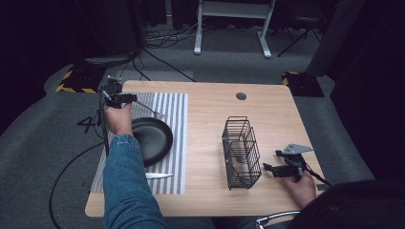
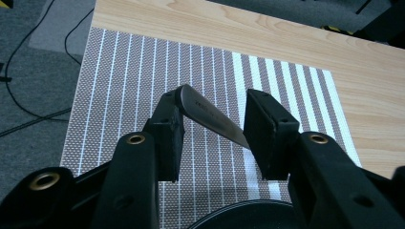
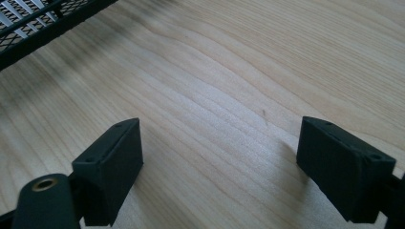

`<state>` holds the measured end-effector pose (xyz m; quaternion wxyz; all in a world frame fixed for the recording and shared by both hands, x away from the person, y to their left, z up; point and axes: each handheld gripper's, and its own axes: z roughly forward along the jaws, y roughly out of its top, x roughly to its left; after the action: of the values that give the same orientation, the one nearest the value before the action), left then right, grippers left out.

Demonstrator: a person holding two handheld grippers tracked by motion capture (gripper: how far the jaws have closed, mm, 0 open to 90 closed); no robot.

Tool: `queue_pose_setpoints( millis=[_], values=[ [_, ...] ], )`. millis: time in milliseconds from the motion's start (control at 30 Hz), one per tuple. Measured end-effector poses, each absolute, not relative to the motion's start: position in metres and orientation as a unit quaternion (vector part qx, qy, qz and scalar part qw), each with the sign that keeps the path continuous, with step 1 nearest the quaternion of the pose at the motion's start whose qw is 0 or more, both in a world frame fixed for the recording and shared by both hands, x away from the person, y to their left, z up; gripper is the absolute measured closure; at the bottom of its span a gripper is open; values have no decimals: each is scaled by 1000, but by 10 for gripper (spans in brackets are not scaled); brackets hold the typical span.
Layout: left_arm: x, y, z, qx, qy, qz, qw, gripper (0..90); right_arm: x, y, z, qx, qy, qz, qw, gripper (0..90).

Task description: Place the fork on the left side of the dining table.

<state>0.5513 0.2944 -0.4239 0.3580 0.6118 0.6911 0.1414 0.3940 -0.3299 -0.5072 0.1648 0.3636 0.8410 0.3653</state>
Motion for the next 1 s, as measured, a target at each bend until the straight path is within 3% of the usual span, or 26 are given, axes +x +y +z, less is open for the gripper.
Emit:
queue_pose_setpoints(
  millis=[1000],
  values=[
    [561, 299, -449, 615, 707, 114, 330, 549, 394, -330, -507, 364, 841, 365, 165, 161]
  ],
)
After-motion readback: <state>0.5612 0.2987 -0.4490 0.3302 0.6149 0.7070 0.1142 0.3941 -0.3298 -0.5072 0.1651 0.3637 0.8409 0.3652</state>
